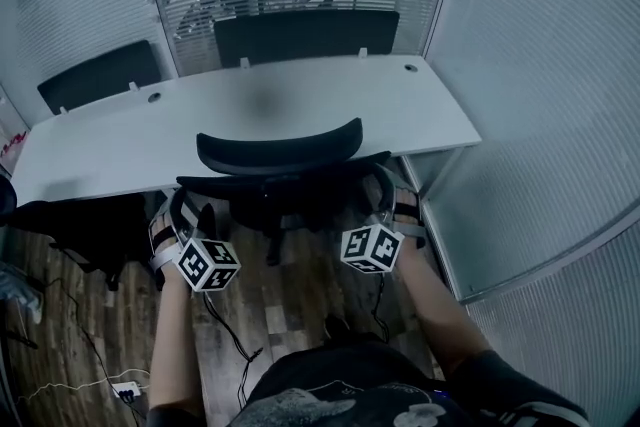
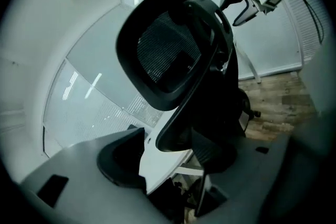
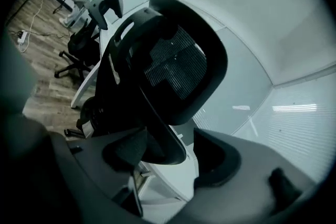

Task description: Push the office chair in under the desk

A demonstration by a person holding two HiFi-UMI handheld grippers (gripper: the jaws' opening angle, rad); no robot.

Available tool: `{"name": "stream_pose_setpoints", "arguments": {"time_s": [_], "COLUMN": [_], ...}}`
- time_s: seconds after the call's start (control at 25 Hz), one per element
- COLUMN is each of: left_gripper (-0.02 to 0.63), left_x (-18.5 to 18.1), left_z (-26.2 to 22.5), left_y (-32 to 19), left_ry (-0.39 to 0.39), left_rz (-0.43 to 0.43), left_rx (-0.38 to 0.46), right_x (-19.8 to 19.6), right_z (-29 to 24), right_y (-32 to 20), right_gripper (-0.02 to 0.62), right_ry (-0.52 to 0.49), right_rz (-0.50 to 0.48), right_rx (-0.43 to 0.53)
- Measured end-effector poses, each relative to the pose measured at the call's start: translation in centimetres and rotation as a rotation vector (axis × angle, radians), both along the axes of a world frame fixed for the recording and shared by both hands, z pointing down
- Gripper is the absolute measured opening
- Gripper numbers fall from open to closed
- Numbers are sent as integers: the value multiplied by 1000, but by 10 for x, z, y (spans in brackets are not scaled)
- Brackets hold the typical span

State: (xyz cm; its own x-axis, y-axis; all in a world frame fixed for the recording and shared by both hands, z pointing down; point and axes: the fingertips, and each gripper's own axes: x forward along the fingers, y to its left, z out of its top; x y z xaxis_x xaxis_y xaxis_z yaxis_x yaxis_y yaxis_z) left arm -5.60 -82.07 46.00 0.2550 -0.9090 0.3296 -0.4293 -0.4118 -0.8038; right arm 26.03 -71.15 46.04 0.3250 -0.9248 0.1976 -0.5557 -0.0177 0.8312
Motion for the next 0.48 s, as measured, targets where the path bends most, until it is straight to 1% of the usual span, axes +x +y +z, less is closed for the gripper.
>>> {"name": "stream_pose_setpoints", "arguments": {"time_s": [0.12,0.2,0.28,0.32,0.36,0.4,0.48], "left_gripper": [282,282,279,268,239,202,158], "left_x": [-3,-4,-4,-4,-4,-4,-7], "left_z": [0,2,4,5,6,6,5], "left_y": [26,45,61,68,74,80,90], "left_ry": [88,142,180,189,197,206,235], "left_rz": [22,49,83,98,111,120,128], "left_rx": [-20,-42,-63,-65,-62,-56,-47], "right_x": [-14,-22,-30,-33,-36,-38,-43], "right_z": [0,2,1,0,-3,-7,-14], "right_y": [26,45,62,70,78,86,101], "right_gripper": [281,281,279,276,261,228,88], "right_ry": [-62,-121,-180,-202,-216,-222,-224], "right_rz": [12,24,33,39,45,52,69], "right_rx": [-7,-10,-4,5,20,43,98]}}
